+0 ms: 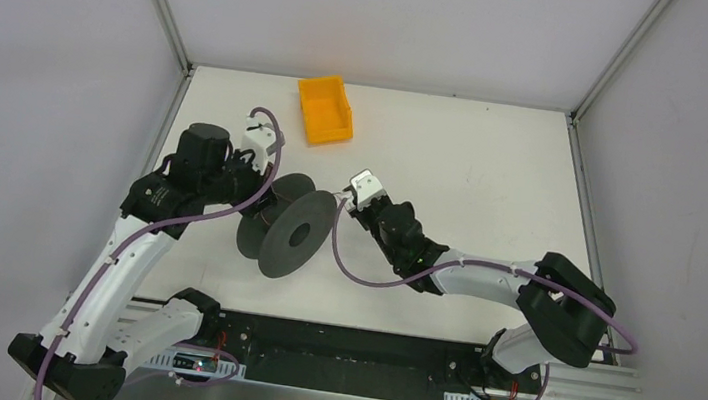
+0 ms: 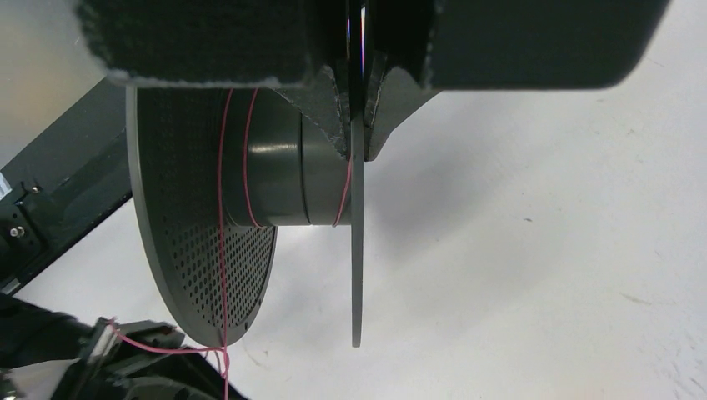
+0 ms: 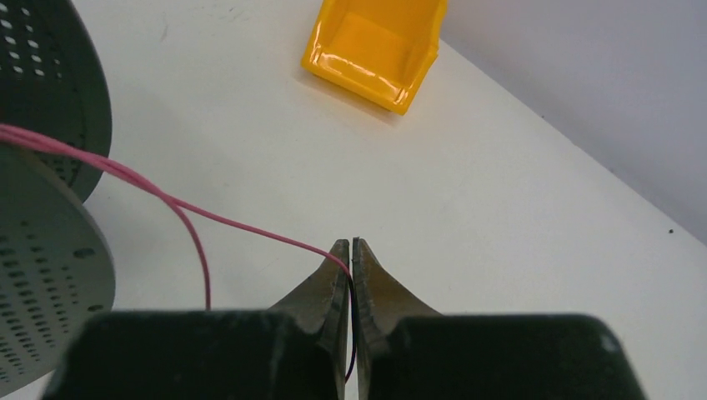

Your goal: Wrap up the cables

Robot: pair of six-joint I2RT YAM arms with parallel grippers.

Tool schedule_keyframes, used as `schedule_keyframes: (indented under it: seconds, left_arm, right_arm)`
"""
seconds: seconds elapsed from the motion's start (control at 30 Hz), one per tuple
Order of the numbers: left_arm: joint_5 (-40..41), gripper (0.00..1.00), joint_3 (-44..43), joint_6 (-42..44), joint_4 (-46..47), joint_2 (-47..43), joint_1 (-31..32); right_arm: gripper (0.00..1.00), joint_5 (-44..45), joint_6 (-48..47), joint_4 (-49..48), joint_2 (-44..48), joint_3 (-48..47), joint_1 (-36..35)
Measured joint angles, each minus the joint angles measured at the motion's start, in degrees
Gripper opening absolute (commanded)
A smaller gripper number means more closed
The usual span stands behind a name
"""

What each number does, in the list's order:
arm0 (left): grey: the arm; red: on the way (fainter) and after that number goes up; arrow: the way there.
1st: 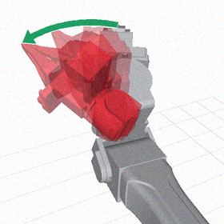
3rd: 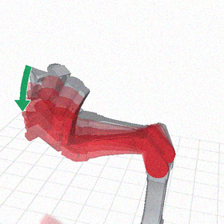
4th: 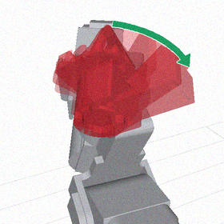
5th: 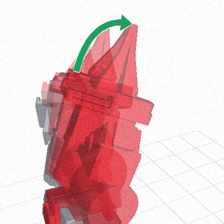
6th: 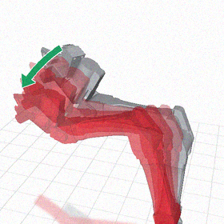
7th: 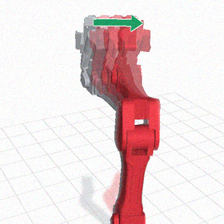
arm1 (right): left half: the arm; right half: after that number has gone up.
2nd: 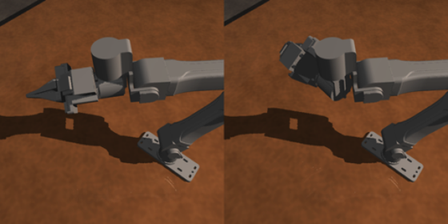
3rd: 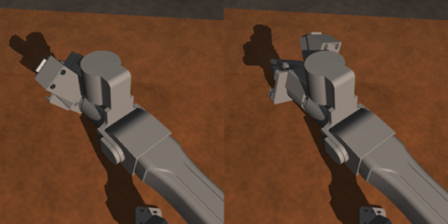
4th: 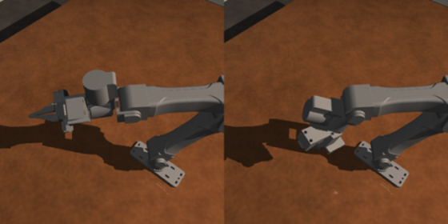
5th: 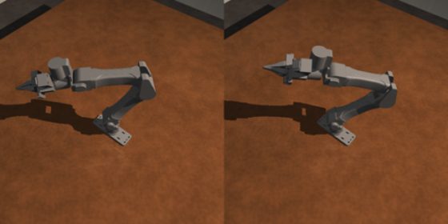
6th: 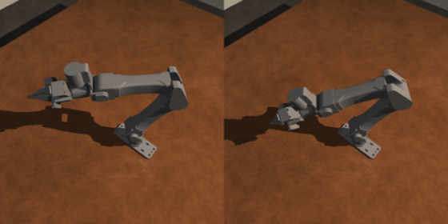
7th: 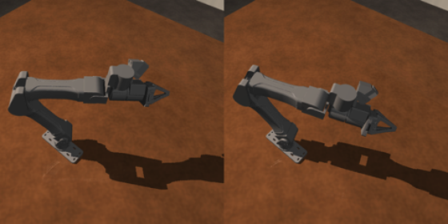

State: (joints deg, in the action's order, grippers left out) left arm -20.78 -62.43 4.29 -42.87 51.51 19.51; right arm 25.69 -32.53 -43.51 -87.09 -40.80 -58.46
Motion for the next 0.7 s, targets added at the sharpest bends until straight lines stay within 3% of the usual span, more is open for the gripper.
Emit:
schedule_keyframes:
  seconds: [0.7]
  left_arm:
    - [-1.7,0.0,-2.4,-2.2,-0.5,-1.7,-0.1]
  right_arm:
    - [0.1,1.4,14.0,-0.6,-0.9,4.2,3.6]
